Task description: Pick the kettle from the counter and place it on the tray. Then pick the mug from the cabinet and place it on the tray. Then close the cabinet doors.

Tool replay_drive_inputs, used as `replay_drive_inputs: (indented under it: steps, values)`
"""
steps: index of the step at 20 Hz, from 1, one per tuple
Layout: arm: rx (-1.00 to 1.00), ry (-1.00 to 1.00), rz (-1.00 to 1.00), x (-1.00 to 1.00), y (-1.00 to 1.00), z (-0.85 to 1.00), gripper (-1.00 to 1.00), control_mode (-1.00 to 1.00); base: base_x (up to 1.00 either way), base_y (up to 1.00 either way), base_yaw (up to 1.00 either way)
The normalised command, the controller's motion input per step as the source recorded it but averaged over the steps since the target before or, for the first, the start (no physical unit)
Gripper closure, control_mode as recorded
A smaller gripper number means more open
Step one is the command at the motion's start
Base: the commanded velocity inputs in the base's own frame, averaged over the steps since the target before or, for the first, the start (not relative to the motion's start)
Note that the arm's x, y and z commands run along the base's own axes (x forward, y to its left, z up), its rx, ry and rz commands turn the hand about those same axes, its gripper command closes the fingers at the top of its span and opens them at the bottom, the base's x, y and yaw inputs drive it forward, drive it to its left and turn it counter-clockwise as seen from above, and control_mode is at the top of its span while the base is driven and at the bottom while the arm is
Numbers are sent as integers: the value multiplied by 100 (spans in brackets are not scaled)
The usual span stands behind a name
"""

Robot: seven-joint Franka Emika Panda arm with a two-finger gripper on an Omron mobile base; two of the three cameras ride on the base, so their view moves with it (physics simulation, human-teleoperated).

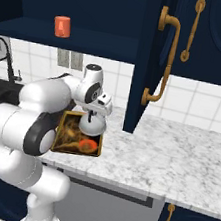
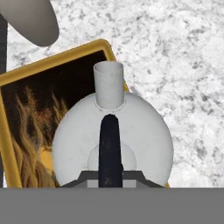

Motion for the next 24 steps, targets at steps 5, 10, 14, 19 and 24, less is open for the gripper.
replay_drive_inputs:
  steps: [5, 10, 14, 19, 24]
  values:
    - [0, 0, 2, 23, 55, -8, 100, -100, 0, 0, 0]
    - [0, 0, 4, 40, 19, -21, 100, -100, 0, 0, 0]
    - [0, 1, 4, 39, 20, -20, 100, -100, 0, 0, 0]
    - [0, 1, 3, 43, 21, -18, 100, -100, 0, 0, 0]
    - [0, 1, 4, 45, 8, -21, 100, -100, 0, 0, 0]
